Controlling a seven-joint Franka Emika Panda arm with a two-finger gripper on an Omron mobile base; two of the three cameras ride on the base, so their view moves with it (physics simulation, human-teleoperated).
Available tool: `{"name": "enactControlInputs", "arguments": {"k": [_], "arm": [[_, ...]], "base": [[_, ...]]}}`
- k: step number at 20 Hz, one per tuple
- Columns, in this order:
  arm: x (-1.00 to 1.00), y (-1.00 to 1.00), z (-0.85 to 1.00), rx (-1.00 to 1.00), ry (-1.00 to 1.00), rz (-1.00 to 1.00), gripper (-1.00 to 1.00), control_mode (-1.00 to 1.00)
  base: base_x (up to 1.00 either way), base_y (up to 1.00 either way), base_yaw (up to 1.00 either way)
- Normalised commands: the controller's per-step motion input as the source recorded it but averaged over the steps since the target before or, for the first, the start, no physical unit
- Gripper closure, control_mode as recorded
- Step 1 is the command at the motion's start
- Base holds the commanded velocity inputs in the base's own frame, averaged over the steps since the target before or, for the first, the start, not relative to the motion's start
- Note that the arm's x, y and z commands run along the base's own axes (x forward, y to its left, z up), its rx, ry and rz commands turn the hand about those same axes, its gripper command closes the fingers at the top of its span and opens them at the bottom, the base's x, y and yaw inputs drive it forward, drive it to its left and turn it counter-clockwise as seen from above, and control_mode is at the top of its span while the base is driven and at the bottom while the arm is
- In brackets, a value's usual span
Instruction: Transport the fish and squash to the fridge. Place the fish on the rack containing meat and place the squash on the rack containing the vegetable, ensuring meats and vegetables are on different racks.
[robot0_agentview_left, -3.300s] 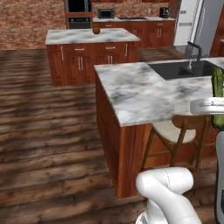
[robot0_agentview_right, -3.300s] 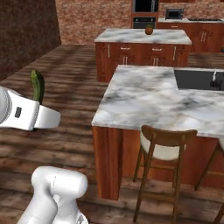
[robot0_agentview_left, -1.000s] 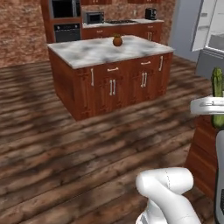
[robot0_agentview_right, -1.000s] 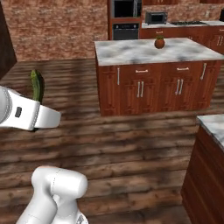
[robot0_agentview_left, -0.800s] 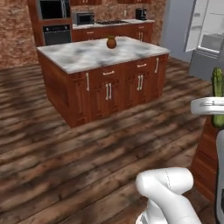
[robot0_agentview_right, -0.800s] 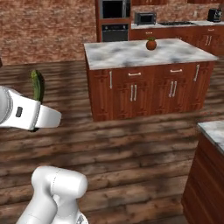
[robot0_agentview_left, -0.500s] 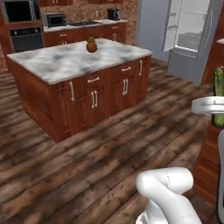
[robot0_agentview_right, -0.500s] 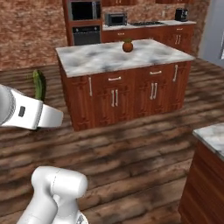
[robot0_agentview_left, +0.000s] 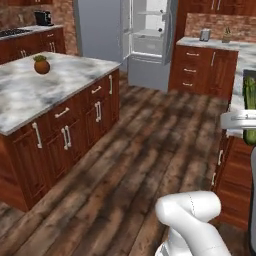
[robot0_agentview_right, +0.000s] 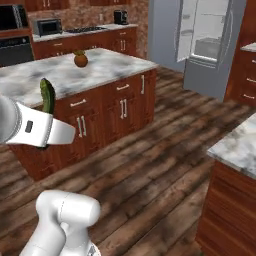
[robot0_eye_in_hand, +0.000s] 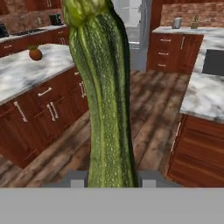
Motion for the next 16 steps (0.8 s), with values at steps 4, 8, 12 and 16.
{"name": "enactControlInputs", "arguments": {"k": [4, 8, 12, 16], "arm": [[0.0, 0.0, 0.0, 0.0, 0.0, 0.0, 1.0, 1.0], [0.0, 0.0, 0.0, 0.0, 0.0, 0.0, 1.0, 1.0], [0.0, 0.0, 0.0, 0.0, 0.0, 0.0, 1.0, 1.0], [0.0, 0.0, 0.0, 0.0, 0.0, 0.0, 1.0, 1.0]], "base": [[1.0, 0.85, -0.63], [1.0, 0.91, -0.59], [1.0, 0.99, -0.45], [1.0, 0.92, -0.3]]}}
